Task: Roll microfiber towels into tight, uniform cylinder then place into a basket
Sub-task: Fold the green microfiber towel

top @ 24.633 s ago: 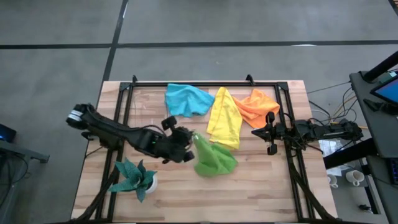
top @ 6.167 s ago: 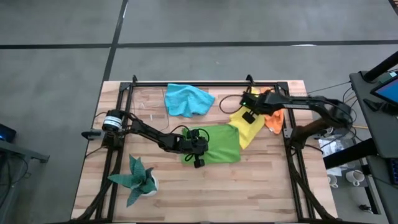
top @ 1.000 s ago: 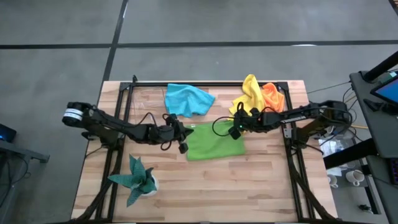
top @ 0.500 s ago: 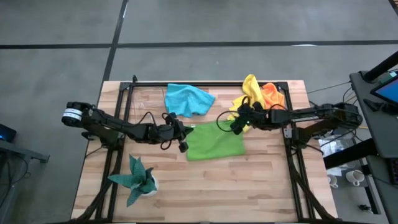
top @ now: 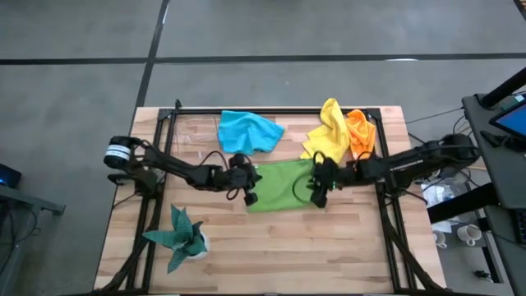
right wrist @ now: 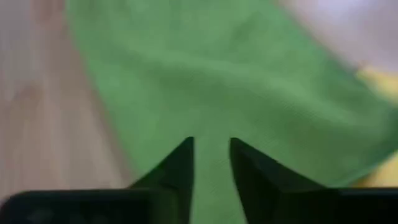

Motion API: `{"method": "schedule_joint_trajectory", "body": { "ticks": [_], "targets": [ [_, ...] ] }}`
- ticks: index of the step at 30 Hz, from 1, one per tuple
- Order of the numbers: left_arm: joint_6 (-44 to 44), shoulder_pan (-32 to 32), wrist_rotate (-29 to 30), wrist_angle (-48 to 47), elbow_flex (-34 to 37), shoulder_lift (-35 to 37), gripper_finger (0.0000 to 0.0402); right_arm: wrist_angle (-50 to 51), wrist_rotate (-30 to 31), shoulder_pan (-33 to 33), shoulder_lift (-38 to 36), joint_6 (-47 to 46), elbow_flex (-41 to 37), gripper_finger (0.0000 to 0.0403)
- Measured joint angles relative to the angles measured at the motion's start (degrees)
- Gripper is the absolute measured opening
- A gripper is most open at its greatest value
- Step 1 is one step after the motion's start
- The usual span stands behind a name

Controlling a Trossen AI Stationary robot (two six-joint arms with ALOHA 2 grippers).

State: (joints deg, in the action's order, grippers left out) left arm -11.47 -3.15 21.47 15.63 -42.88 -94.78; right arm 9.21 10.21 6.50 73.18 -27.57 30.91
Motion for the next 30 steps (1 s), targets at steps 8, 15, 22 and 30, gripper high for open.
{"method": "schedule_joint_trajectory", "body": {
  "ticks": [8, 15, 22, 30],
  "targets": [
    [-0.14, 2.57, -0.17, -0.28, -0.35, -3.44, 0.0, -4.93, 0.31, 4.0, 6.32, -6.18, -2.52, 0.001],
    [-0.21, 3.9, -5.2, -0.11, -0.27, -5.86, 0.0, -7.8, 1.36, 4.0, 10.62, -6.46, -2.6, 0.0009],
    [-0.51, 4.76, -5.33, -0.17, -0.25, -7.6, 0.0, -8.4, 0.88, 4.0, 11.98, -6.51, -2.43, 0.0009],
    [-1.76, 6.09, -4.69, -1.1, -0.06, -7.67, 0.0, -7.98, -1.2, 5.3, 11.68, -7.0, -2.51, 0.0009]
  ]
}}
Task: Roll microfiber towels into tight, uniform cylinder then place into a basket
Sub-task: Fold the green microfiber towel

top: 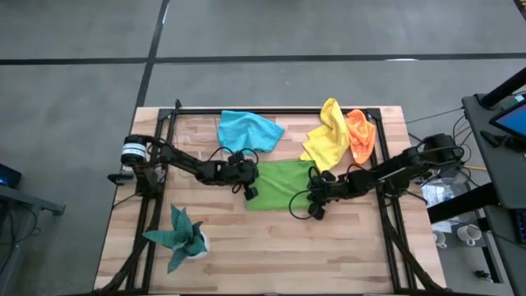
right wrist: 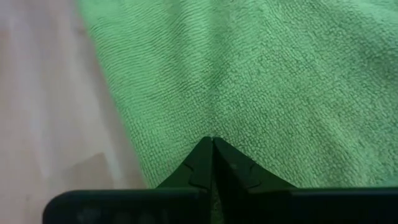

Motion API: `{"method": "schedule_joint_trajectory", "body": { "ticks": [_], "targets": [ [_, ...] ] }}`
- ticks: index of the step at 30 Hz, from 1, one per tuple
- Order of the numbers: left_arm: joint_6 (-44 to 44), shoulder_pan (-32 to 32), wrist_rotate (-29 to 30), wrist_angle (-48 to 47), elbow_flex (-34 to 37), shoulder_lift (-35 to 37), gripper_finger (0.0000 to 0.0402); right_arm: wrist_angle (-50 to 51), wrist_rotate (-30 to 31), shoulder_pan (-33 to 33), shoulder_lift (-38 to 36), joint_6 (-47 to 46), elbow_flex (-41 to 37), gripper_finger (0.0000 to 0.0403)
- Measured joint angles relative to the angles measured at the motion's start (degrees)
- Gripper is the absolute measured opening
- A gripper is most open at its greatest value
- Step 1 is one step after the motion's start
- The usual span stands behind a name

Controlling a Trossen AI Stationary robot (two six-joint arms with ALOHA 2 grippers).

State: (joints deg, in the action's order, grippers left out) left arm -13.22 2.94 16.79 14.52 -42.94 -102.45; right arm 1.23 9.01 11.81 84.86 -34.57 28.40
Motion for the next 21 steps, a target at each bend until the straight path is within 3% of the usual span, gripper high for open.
{"method": "schedule_joint_trajectory", "body": {
  "ticks": [11, 21],
  "targets": [
    [0.06, 0.09, -0.03, -1.26, 0.12, 1.22, 0.0, 0.44, -1.5, 2.03, -0.08, -1.83, 0.36, 0.0009],
    [0.44, -1.0, 1.6, -1.72, 0.37, 8.16, 0.0, 3.76, -0.3, 2.52, -4.42, 0.14, 2.21, 0.0008]
  ]
}}
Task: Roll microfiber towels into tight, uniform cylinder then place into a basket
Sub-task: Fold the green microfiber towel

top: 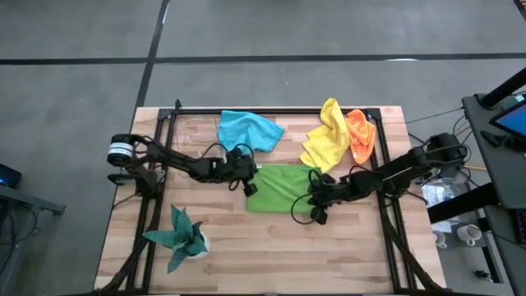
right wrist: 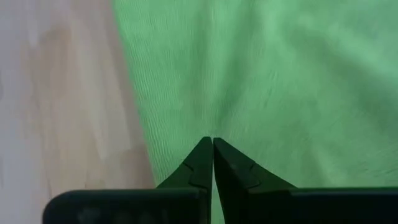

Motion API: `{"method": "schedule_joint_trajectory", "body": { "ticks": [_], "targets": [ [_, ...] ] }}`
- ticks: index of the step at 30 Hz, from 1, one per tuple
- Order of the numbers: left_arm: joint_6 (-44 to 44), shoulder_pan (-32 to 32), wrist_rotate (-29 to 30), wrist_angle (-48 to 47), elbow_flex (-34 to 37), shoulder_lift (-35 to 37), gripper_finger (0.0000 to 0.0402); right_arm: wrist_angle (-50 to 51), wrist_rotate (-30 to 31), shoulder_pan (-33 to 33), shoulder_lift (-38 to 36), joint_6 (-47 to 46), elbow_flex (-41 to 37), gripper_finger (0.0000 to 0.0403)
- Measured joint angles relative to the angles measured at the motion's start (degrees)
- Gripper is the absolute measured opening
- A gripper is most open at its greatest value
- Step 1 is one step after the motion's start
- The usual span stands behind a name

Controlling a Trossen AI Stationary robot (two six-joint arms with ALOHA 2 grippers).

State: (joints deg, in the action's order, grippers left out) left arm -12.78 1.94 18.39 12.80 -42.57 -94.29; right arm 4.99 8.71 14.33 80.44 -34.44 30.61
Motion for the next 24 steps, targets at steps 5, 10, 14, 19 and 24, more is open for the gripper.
{"method": "schedule_joint_trajectory", "body": {
  "ticks": [5, 10, 14, 19, 24],
  "targets": [
    [2.44, -3.36, -0.27, 4.22, 0.58, 0.5, 0.0, 1.51, 10.12, -0.09, -4.95, 1.45, 0.02, 0.0008],
    [2.61, -6.73, -5.67, 7.28, 0.51, -2.84, 0.0, 2.58, 16.67, -1.93, -6.02, 1.43, -0.71, 0.0008],
    [1.11, -8.22, -5.91, 7.98, -0.02, -5.81, 0.0, 2.54, 16.85, -4.21, -2.44, 0.45, -0.97, 0.0008],
    [-1.57, -9.01, -7.42, 7.21, 0.49, -7.55, 0.0, 1.0, 16.89, -6.58, 1.95, -0.27, -0.99, 0.0008],
    [-2.55, -10.44, -7.89, 6.64, 1.52, -7.55, 0.0, 0.68, 16.93, -8.53, 2.92, -0.39, -0.9, 0.0008]
  ]
}}
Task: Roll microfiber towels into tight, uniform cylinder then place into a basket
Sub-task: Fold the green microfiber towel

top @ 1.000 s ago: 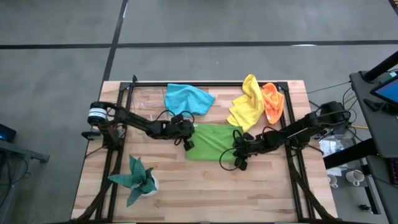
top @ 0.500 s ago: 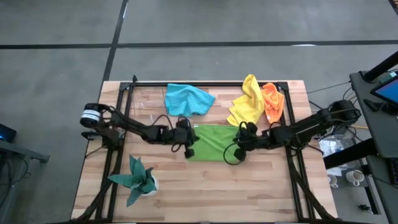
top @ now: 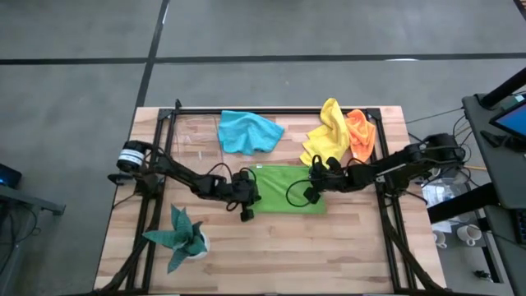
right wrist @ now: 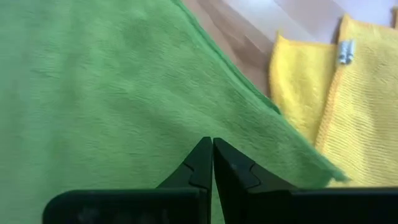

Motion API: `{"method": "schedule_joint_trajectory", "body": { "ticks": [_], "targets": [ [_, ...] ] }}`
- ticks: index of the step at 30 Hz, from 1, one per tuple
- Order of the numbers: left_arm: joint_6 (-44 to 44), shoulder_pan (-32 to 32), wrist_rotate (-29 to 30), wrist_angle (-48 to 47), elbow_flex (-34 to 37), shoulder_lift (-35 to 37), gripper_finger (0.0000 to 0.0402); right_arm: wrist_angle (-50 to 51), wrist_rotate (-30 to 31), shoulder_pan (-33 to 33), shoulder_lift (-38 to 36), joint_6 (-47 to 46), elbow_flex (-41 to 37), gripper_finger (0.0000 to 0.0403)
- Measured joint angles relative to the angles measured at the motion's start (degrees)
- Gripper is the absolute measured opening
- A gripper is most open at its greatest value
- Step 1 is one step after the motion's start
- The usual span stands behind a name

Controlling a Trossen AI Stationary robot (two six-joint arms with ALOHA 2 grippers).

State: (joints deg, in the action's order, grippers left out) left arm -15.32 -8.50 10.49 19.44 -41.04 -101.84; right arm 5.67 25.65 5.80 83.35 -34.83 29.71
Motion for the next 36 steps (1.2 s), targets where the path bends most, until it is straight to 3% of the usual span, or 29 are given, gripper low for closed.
{"method": "schedule_joint_trajectory", "body": {
  "ticks": [6, 12, 15, 21, 31, 36],
  "targets": [
    [-0.93, -1.37, 0.51, -2.05, 0.42, 0.24, 0.0, 5.43, 3.71, -0.36, -4.24, 1.09, 1.1, 0.0008],
    [-0.63, -1.54, 0.21, -4.1, 0.44, 0.96, 0.0, 21.75, 3.08, -4.28, -7.59, -6.39, 1.31, 0.0008],
    [-0.44, -1.52, -0.01, -5.92, 0.47, 1.73, 0.0, 24.61, 2.33, -5.96, -7.72, -8.06, 0.98, 0.0008],
    [-0.4, -1.52, -0.2, -6.03, 0.57, 2.73, 0.0, 21.84, -2.45, -10.52, -4.51, -5.45, 0.83, 0.0008],
    [-0.44, -1.5, -0.1, -5.83, 0.6, 2.86, 0.0, 3.82, -3.58, -21.66, 1.19, 5.67, 0.84, 0.0008],
    [-0.49, -1.5, 0.05, -5.54, 0.6, 2.89, 0.0, 1.35, -3.58, -25.75, 1.55, 10.63, 2.18, 0.0008]
  ]
}}
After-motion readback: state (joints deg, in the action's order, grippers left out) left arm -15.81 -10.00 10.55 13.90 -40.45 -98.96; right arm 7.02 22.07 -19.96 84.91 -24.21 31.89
